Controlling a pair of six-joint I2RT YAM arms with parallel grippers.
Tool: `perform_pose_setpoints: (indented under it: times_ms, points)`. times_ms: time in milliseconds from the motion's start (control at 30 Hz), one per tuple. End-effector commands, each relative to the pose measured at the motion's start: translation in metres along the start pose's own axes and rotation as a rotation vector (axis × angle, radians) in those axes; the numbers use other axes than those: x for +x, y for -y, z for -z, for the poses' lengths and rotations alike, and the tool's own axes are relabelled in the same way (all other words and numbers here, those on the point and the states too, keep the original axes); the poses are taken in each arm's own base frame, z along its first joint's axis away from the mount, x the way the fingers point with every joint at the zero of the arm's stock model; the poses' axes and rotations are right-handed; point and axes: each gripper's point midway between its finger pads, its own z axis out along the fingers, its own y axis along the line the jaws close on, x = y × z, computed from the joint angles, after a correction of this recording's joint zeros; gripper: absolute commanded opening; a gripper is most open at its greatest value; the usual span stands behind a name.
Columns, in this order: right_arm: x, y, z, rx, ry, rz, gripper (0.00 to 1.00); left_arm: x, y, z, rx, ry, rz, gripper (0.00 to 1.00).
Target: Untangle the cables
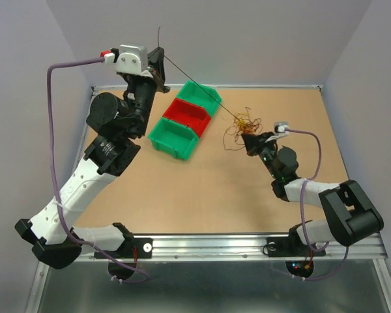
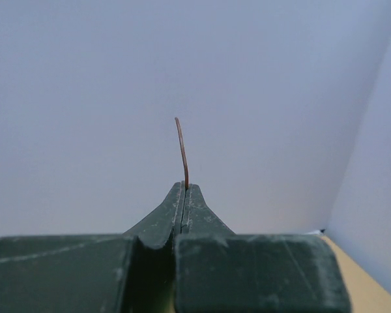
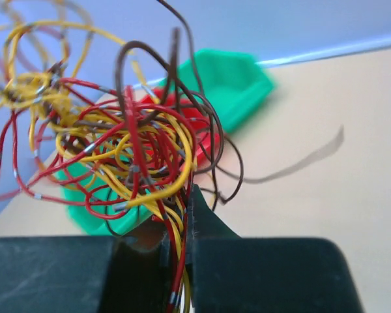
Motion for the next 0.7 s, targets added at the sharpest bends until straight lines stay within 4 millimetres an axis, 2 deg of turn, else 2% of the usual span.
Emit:
perform_pose_setpoints:
  times_ms: [0, 67, 100, 233, 333, 400, 467, 500, 533, 600, 667]
  points:
    - [0.003, 0.109, 0.048, 0.473, 0.094, -0.168, 0.01, -0.085, -0.073, 0.034, -0.263, 0.265, 0.071, 0.0]
    - [-0.003, 0.132, 0.069, 0.58, 0.156, -0.213, 0.01, -0.091, -0.09, 0.043, -0.317, 0.285, 0.059, 0.0]
    - [-0.004, 0.137, 0.074, 0.6, 0.168, -0.227, 0.01, -0.093, -0.099, 0.046, -0.346, 0.293, 0.047, 0.0]
    - [-0.009, 0.143, 0.08, 0.599, 0.177, -0.25, 0.0, -0.11, -0.144, 0.061, -0.487, 0.355, 0.003, 0.0]
    - [-0.01, 0.143, 0.08, 0.602, 0.179, -0.258, 0.0, -0.121, -0.16, 0.068, -0.537, 0.386, 0.002, 0.0]
    - [-0.007, 0.153, 0.087, 0.659, 0.186, -0.286, 0.01, -0.13, -0.172, 0.077, -0.591, 0.411, 0.007, 0.0]
    - [-0.006, 0.169, 0.098, 0.694, 0.221, -0.413, 0.0, -0.138, -0.183, 0.085, -0.653, 0.443, 0.022, 0.0]
    - [-0.002, 0.176, 0.103, 0.713, 0.223, -0.452, 0.01, -0.144, -0.199, 0.098, -0.743, 0.47, 0.038, 0.0]
    - [-0.003, 0.182, 0.107, 0.729, 0.248, -0.513, 0.01, -0.15, -0.204, 0.104, -0.771, 0.5, 0.05, 0.0]
    - [-0.001, 0.197, 0.119, 0.782, 0.265, -0.54, 0.01, -0.164, -0.209, 0.123, -0.786, 0.568, 0.072, 0.0]
    - [0.001, 0.208, 0.128, 0.834, 0.281, -0.553, 0.01, -0.168, -0.212, 0.136, -0.798, 0.614, 0.085, 0.0]
